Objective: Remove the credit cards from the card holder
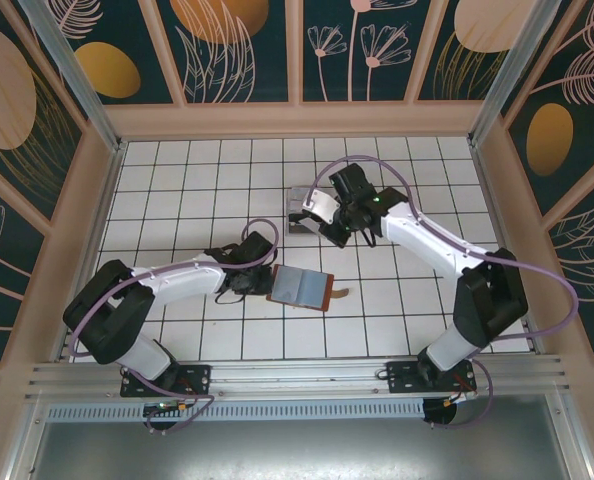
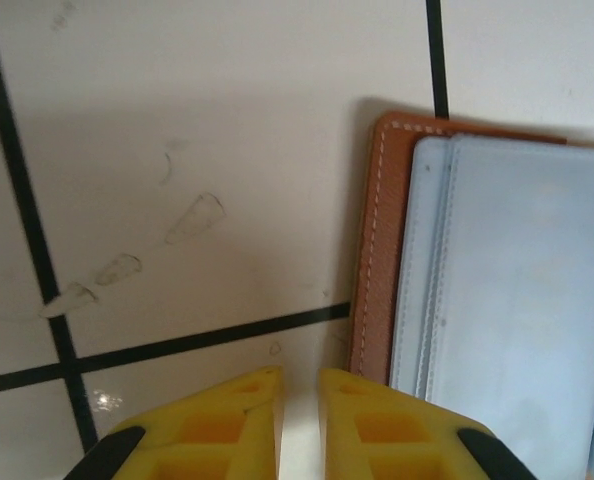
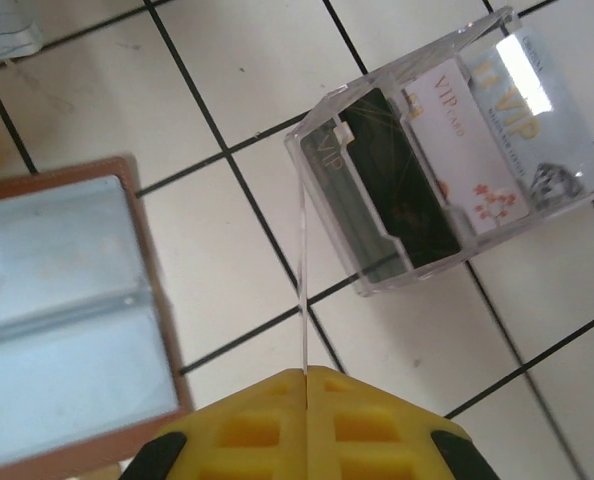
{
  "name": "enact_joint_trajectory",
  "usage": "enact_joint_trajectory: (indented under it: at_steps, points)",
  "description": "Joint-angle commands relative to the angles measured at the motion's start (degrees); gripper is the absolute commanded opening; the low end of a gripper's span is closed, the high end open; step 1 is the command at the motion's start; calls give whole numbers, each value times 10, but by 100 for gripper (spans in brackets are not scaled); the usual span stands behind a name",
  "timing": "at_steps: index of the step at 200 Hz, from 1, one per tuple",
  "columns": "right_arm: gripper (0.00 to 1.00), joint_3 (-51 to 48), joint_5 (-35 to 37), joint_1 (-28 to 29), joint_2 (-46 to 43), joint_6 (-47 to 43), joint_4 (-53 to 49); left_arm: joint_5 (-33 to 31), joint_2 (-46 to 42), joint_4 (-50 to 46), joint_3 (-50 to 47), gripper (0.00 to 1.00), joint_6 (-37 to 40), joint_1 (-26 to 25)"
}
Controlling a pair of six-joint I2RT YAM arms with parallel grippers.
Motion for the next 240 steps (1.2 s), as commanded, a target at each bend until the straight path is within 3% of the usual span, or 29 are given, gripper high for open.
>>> enact_joint_trajectory:
  at_steps: [1, 15, 47, 132, 240]
  points:
    - [0, 38, 31, -6, 32, -95, -47, 52, 6, 5, -9, 18, 33, 1]
    - [0, 59, 31, -12, 49, -113, -51, 83, 4, 12, -11, 17, 45, 1]
    - [0, 103, 26, -24, 84, -150, -46, 90, -2, 9, -15, 17, 47, 1]
    - [0, 285, 21, -32, 217, -217, -154, 10, -30, -28, 0, 20, 28, 1]
    - [0, 408, 41, -33, 324, -257, -216, -7, -26, -42, 6, 21, 19, 2]
